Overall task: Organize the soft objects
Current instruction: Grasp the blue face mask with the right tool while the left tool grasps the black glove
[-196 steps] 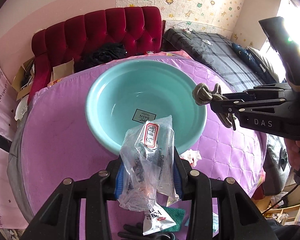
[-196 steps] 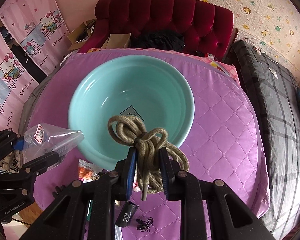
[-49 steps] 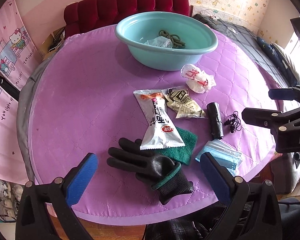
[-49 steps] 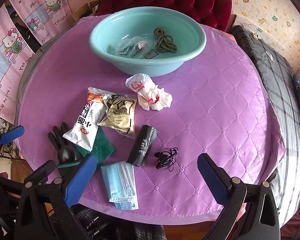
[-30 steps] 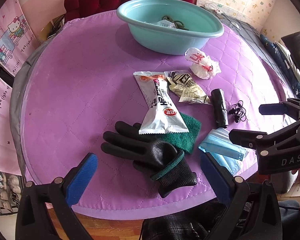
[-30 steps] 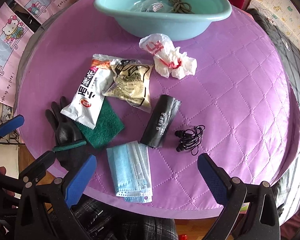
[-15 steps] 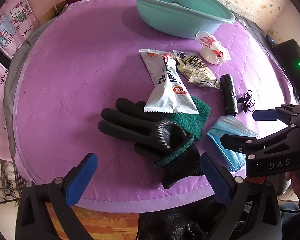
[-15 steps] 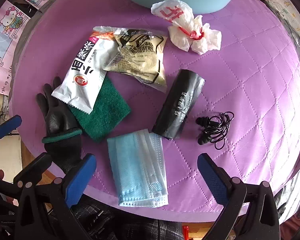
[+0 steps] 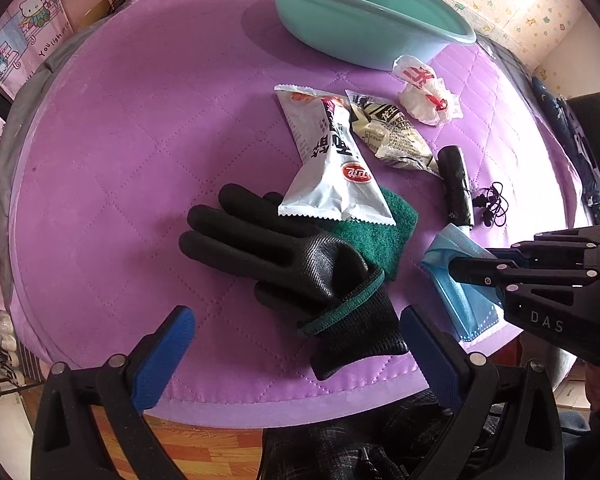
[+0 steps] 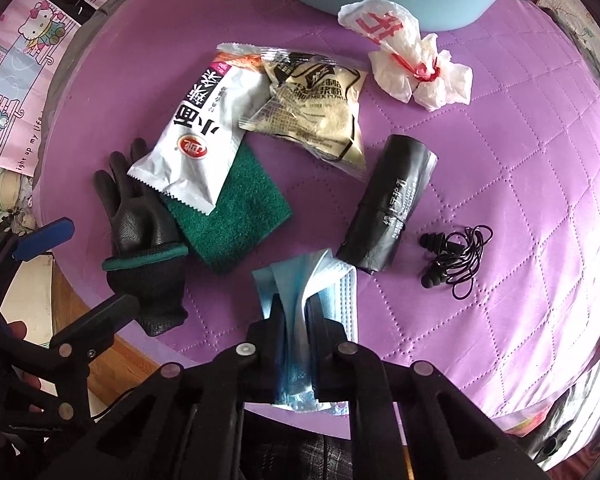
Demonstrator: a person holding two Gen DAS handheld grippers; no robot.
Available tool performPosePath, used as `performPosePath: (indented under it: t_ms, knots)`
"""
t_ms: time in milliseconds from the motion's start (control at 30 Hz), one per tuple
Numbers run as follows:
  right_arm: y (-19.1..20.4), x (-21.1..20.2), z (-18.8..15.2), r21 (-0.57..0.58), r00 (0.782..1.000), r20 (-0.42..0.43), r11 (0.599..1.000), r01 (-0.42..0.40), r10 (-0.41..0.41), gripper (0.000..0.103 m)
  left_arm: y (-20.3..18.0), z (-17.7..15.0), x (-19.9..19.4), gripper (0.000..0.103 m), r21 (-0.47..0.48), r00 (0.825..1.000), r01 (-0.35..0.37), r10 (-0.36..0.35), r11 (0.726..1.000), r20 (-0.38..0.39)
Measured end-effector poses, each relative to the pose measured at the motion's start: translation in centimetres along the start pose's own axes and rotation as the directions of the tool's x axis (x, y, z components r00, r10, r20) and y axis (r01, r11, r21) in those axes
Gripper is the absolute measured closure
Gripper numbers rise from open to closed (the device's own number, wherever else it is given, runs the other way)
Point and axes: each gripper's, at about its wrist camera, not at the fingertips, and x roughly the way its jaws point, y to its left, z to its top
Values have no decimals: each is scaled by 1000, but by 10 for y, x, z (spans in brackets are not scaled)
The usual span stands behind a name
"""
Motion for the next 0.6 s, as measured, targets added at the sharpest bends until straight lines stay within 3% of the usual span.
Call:
performPosePath:
  t_ms: [433, 467, 533, 600]
  knots:
    - [-2, -21, -5, 7, 1000, 26, 1000, 0, 0, 96, -9, 15, 25, 0, 10, 999, 11, -11, 1000, -38]
    - [-1, -22, -6, 10, 1000, 24, 1000, -5, 5, 96, -10, 16, 27, 2, 16, 999, 10, -10, 1000, -44]
    - [-4, -22, -5, 14, 1000, 28, 1000, -6, 5, 96, -12, 17, 29, 20, 20, 999, 12, -12, 1000, -36]
    - [-4, -22, -1, 15, 1000, 31, 1000, -6, 6, 96, -13, 18, 29, 32, 25, 1000, 10, -9, 1000, -30]
